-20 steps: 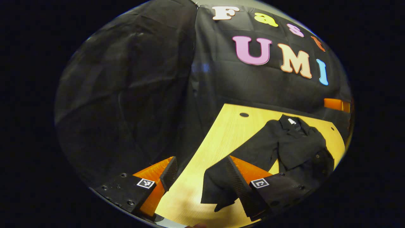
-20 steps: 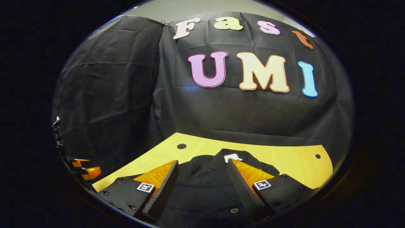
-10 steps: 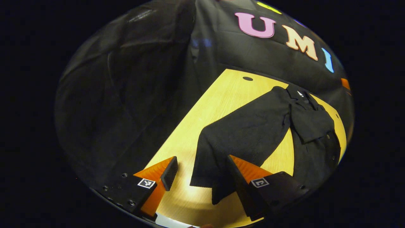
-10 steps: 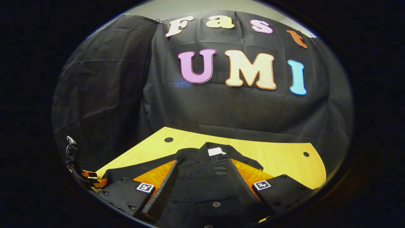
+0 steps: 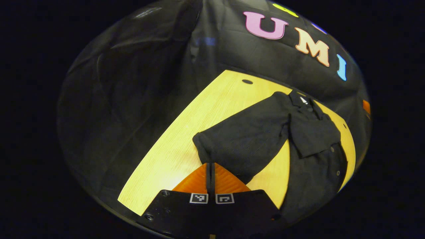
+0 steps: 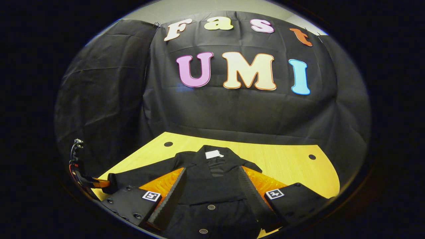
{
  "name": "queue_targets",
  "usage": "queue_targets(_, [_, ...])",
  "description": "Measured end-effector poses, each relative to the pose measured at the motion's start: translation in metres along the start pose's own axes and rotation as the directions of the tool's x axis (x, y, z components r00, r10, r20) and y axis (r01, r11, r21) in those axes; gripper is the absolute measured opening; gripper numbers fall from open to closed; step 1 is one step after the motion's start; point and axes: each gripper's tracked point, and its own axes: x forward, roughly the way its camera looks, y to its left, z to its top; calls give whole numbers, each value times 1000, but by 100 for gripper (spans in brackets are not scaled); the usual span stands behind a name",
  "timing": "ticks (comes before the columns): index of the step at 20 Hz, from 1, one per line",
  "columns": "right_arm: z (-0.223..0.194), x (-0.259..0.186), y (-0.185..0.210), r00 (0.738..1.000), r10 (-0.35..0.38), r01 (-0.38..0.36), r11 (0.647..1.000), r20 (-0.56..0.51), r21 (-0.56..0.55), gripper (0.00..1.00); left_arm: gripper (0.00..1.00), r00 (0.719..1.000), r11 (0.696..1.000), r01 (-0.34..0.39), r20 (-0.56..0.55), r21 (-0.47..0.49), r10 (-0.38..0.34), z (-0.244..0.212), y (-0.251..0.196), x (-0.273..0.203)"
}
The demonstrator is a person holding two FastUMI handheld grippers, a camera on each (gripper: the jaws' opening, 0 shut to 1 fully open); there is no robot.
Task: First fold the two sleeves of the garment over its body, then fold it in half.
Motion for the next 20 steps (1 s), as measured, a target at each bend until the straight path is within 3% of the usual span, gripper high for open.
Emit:
queue_targets(6, [-13, -21, -30, 1000, -5, 5, 1000, 13, 24, 98, 0, 985, 994, 63, 151, 92, -77, 75, -59, -15])
queue_targets(11, [-29, -40, -61, 999, -32, 31, 996, 17, 80, 99, 0, 947, 970, 172, 242, 173, -211, 123, -138, -24])
queue_targets(20, [-59, -102, -143, 986, -166, 159, 972, 26, 174, 98, 0, 867, 870, 402, 186, 287, -462, 124, -305, -16])
